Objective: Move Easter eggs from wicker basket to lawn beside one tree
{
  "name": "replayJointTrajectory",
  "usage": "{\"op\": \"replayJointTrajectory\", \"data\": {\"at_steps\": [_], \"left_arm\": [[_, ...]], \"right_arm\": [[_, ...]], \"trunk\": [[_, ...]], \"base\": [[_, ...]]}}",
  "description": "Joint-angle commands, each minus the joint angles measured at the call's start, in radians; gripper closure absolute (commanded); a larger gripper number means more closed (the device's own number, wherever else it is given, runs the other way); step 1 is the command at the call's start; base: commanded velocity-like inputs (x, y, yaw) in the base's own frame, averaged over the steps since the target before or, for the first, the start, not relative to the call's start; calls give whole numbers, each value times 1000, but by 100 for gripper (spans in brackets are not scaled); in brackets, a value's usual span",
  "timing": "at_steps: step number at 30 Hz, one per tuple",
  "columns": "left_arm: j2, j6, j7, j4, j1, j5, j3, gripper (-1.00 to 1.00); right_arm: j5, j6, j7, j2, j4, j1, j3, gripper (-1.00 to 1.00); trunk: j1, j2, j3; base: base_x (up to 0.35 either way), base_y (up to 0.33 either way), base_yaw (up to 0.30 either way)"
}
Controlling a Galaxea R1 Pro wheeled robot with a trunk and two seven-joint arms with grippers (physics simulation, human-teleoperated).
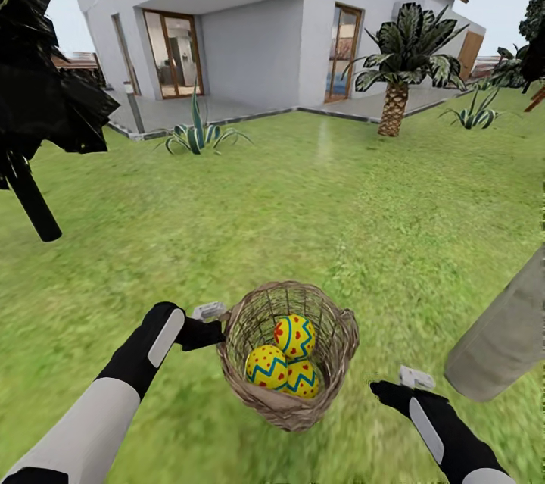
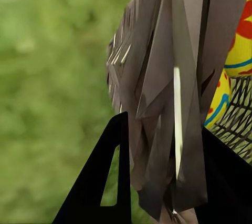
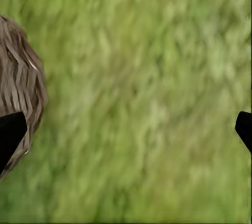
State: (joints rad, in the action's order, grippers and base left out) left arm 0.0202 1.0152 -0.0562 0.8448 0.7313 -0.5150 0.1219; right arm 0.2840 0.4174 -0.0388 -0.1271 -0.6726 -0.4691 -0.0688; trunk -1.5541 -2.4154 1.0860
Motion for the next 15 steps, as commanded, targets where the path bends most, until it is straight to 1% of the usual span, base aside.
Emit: {"op": "replayJointTrajectory", "data": {"at_steps": [1,2,4,6,8,15], "left_arm": [[2,2,-7,5,0,-26,3,100],[1,2,-6,6,0,-26,2,100],[0,2,-6,5,0,-26,5,100],[-5,2,-7,5,0,-26,7,100],[-4,2,-6,5,-1,-26,11,100],[-5,1,-5,6,-1,-26,11,100]], "right_arm": [[-10,6,-3,0,-1,0,0,-100],[-14,6,-2,0,4,0,0,-100],[-23,0,-1,0,59,0,0,-100],[-27,-3,0,0,93,0,0,-100],[-26,-3,-1,5,101,0,0,-100],[-25,-3,-3,5,112,0,0,-100]], "trunk": [[0,0,2],[0,0,3],[0,0,6],[0,0,9],[0,0,11],[0,0,20]], "base": [[0,0,-174],[0,0,-174],[0,0,-174],[0,0,-174],[0,0,-174],[0,0,-179]]}}
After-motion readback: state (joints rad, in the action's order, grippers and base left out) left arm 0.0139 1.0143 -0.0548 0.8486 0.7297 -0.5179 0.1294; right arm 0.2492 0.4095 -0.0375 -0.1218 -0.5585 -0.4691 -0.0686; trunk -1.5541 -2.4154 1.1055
